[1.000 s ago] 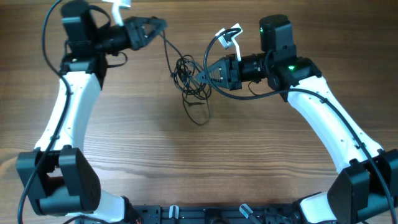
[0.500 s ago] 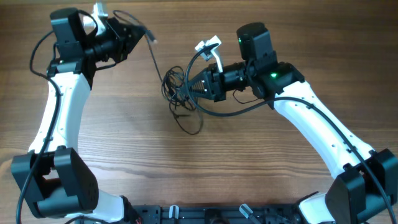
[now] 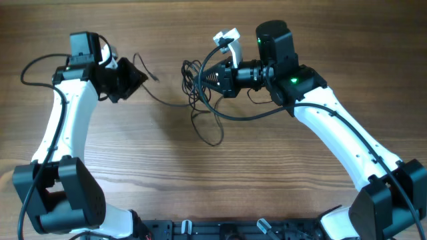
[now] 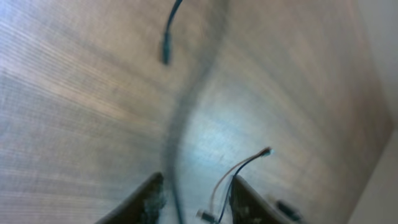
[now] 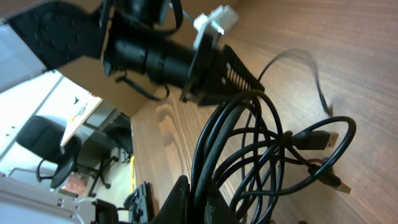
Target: Untangle cables
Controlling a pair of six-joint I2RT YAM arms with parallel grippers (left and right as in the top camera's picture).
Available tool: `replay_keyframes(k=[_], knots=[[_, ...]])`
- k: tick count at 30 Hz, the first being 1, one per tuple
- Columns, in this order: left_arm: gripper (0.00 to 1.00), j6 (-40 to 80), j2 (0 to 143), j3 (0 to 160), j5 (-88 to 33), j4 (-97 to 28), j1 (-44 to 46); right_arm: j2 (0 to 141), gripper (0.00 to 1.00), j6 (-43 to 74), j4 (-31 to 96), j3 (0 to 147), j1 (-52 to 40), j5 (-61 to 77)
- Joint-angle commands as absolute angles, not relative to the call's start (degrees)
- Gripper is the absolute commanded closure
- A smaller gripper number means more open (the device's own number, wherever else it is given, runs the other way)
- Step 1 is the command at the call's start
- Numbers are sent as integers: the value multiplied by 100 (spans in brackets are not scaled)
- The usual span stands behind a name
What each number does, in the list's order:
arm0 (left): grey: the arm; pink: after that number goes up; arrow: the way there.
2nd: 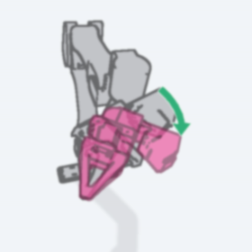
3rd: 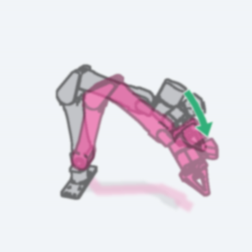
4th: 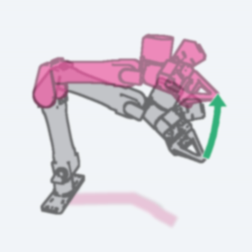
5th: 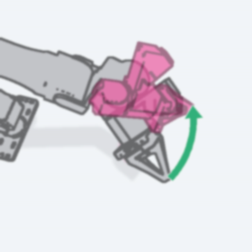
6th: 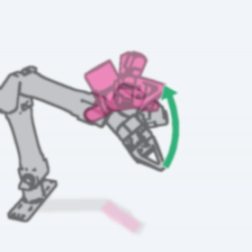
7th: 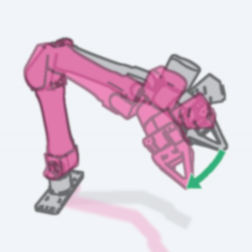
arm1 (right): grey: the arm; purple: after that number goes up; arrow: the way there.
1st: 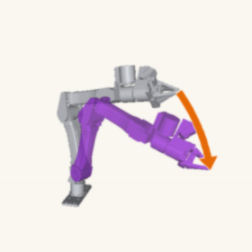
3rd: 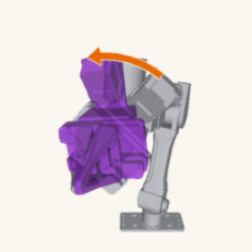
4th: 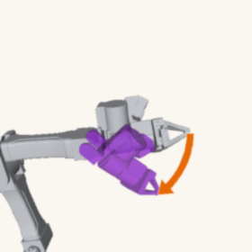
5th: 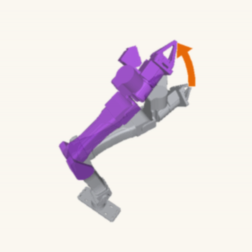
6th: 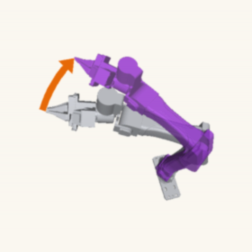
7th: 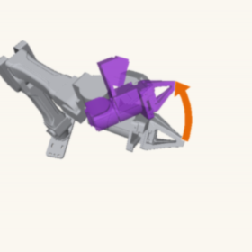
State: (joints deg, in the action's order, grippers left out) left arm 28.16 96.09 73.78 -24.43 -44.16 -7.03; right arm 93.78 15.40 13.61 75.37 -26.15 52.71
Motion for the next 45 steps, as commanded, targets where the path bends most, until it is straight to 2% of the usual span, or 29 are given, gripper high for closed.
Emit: replay_keyframes(k=[1, 5, 7, 12, 15, 16, 19, 22, 25, 28, 30, 33, 38, 39, 43, 45], knots=[[28, 2445, 9542, 7146, -2456, -4582, -681, 9470, 96, 1682, 1260, 7605, -2613, 5181], [15, 1323, 9539, 7146, -3791, -4718, -676, 9470, 96, 1695, 1260, 7605, -2611, 5181], [15, 819, 9539, 7148, -4849, -4696, -676, 9470, 96, 1719, 1264, 7605, -2600, 5183], [19, 346, 9539, 7148, -7749, -4154, -676, 9470, 96, 1876, 1245, 7605, -2434, 5188], [28, 373, 9539, 7148, -8527, -3785, -666, 9470, 95, 1988, 1243, 7605, -2279, 5446], [32, 445, 9539, 7148, -8523, -3730, -648, 9470, 96, 1955, 1243, 7605, -2279, 5557], [32, 1000, 9542, 7146, -8501, -3522, -534, 9470, 96, 1796, 1240, 7605, -2292, 5927], [32, 2091, 9539, 7146, -8407, -2917, -401, 9470, 96, 1651, 1249, 7605, -2296, 6178], [24, 3769, 9539, 7148, -8130, -1964, -318, 9470, 96, 1647, 1251, 7605, -2296, 6178], [11, 5384, 9539, 7148, -7874, -1022, -193, 9470, 96, 1575, 1299, 7605, -2296, 6187], [11, 5815, 9539, 7148, -7631, -775, -89, 9470, 96, 1350, 1317, 7605, -2296, 6344], [12, 5655, 9542, 7146, -6884, -685, 58, 9470, 96, 1197, 1306, 7605, -2296, 6442], [22, 4939, 9542, 7146, -5730, -1192, -43, 9470, 96, 1175, 1262, 7605, -2228, 6980], [25, 4786, 9542, 7146, -5596, -1334, -93, 9470, 96, 1175, 1267, 7605, -2193, 7037], [26, 3739, 9542, 7146, -5583, -2187, -351, 9470, 96, 1144, 1269, 7605, -2091, 7057], [33, 2991, 9542, 7146, -5581, -2777, -464, 9470, 96, 1050, 1291, 7605, -2093, 7059]])
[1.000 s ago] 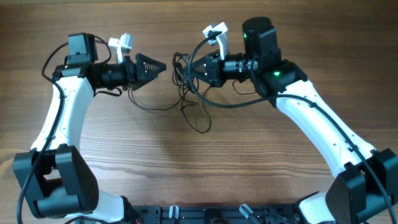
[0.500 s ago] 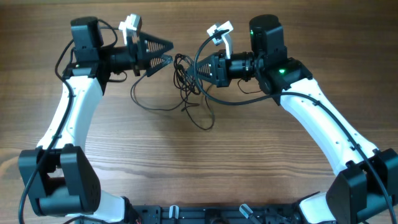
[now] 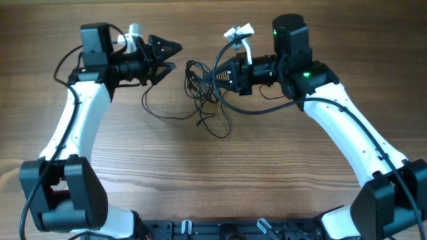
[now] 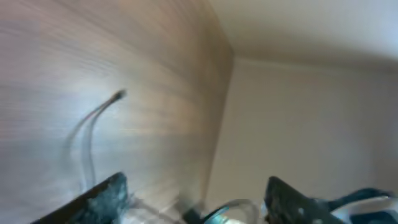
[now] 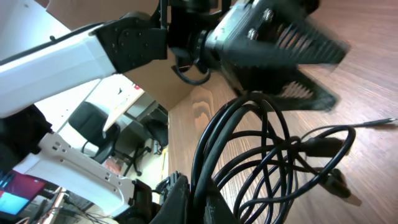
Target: Untangle cables
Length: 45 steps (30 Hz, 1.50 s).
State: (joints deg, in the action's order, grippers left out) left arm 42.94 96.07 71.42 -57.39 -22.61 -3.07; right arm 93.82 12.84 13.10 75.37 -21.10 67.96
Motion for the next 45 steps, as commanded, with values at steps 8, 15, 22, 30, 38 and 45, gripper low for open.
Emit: replay_keyframes(k=[8, 15, 22, 30, 38, 45], knots=[[46, 1946, 9564, 7146, -5537, -4145, -305, 9470, 96, 1050, 1286, 7605, -2093, 7039], [46, 1970, 9574, 7146, -4812, -4097, 246, 9470, 96, 1057, 1308, 7605, -2093, 7039], [47, 1968, 9574, 7146, -4307, -4045, 451, 9474, 96, 1052, 1315, 7605, -2093, 7037], [47, 1787, 9574, 7146, -4611, -4056, 102, 9474, 96, 1050, 1358, 7605, -2093, 7037], [47, 939, 9588, 7146, -5349, -4392, 91, 9474, 96, 1055, 1365, 7605, -2093, 7028], [46, 982, 9677, 7146, -5247, -4346, 279, 9474, 96, 1057, 1382, 7605, -2093, 7015]])
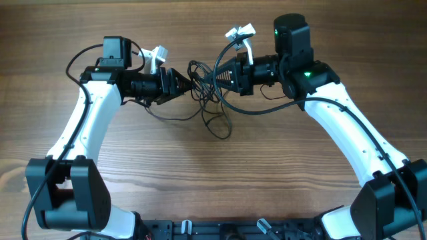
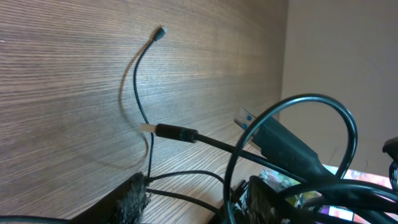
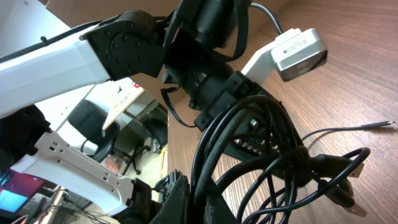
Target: Untangle cables
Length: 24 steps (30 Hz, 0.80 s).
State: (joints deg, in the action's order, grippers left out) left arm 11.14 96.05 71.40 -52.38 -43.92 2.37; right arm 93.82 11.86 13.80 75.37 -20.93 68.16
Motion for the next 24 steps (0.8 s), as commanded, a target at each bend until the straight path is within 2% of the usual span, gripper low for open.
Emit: replay_keyframes(k=[1, 13, 15, 17, 18, 20, 24], knots=[[46, 982, 9677, 7146, -5247, -4303, 279, 9474, 96, 1055, 1398, 7605, -2093, 7015], [47, 1396, 10068, 7146, -4783, -3813, 554, 9474, 96, 1063, 1415, 7605, -2093, 7015], [47, 1402, 10095, 7146, -4379, -3767, 541, 9474, 96, 1063, 1420, 7605, -2093, 7015], [56, 1603, 10095, 7146, -3730, -3774, 475, 9474, 96, 1066, 1428, 7605, -2093, 7015], [65, 1859, 10095, 7146, -3168, -3804, 381, 9474, 96, 1066, 1455, 7605, -2093, 7015], [67, 1990, 10095, 7146, -2810, -3835, 226, 9474, 96, 1061, 1511, 7605, -2093, 7015], [64, 2091, 10095, 7146, -2681, -3859, -305, 9474, 96, 1055, 1702, 7605, -2093, 6790]])
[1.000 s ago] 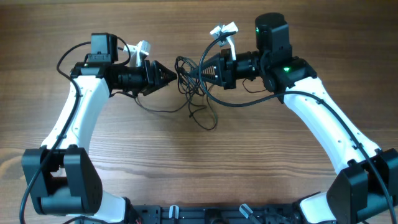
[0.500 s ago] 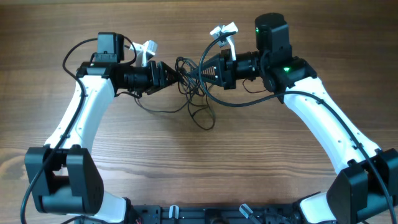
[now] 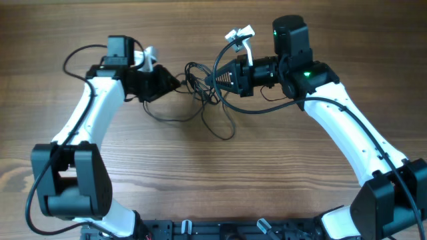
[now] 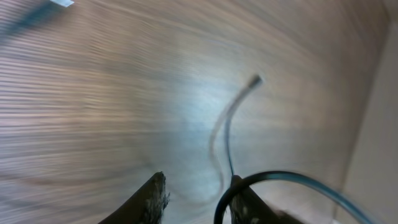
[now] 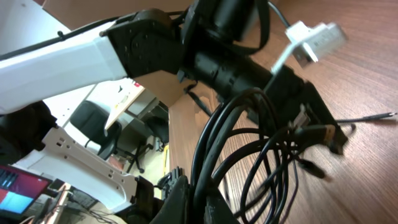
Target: Untangle cables
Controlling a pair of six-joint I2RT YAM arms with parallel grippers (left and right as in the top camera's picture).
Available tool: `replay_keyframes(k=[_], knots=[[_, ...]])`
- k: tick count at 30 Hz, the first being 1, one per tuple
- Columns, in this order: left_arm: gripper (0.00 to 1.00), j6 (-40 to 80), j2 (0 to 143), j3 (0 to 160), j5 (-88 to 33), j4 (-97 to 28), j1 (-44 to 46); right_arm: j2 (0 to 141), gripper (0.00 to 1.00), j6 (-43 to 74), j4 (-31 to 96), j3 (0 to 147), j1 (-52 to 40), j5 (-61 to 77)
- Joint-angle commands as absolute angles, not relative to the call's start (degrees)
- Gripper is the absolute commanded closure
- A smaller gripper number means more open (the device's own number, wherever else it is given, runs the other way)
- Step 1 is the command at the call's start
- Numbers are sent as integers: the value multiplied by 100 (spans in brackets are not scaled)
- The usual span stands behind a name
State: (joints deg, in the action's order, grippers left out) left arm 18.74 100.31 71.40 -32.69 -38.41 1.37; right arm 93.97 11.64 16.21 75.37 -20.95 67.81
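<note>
A tangle of black cables (image 3: 200, 85) hangs between the two grippers above the wooden table (image 3: 267, 193). My right gripper (image 3: 215, 77) is shut on a bundle of its loops (image 5: 205, 143), and a USB plug (image 5: 314, 132) dangles from the bundle. My left gripper (image 3: 175, 83) sits just left of the tangle. In the blurred left wrist view its fingers stand close together (image 4: 198, 180), and a dark cable loop (image 4: 286, 178) rises from between them past the right finger (image 4: 242, 199). A thin cable (image 3: 163, 117) trails onto the table, its tip (image 4: 255, 79) lying loose.
A lower loop of cable (image 3: 227, 132) lies on the table below the tangle. The left arm (image 5: 124, 50) and its white camera mount (image 5: 317, 38) fill the far side of the right wrist view, close to the bundle. Arm bases stand at the front edge (image 3: 220, 230).
My left gripper was at the tangle's left edge with fingers apart. It now sits a little farther left with fingers closer and a cable loop in them. The right gripper holds as before.
My left gripper first held the thin cable far left while the right held the bundle. Then the left stood open and higher, the thin cable lying on the table. It reached the tangle, and now is shut on a loop and drawn back slightly.
</note>
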Motion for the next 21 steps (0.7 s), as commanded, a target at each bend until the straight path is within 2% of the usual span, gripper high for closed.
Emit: replay_keyframes(k=[1, 9, 12, 16, 19, 21], knots=[[63, 2185, 10095, 7146, -2637, -3881, -416, 9474, 96, 1050, 1745, 7605, -2093, 6718], [60, 2344, 10097, 7144, -2198, -4318, -1664, 9474, 96, 1052, 1758, 7605, -2093, 6711], [43, 2342, 10097, 7144, -2206, -4438, -1789, 9474, 96, 1052, 1758, 7605, -2093, 6709], [39, 2119, 10097, 7144, -2543, -4431, -1678, 9474, 96, 1059, 1761, 7605, -2093, 6600], [28, 1066, 10097, 7144, -3693, -4329, -1466, 9474, 96, 1070, 1767, 7605, -2093, 6528], [19, 781, 10097, 7144, -4386, -4261, -1337, 9474, 96, 1063, 1876, 7605, -2093, 6309]])
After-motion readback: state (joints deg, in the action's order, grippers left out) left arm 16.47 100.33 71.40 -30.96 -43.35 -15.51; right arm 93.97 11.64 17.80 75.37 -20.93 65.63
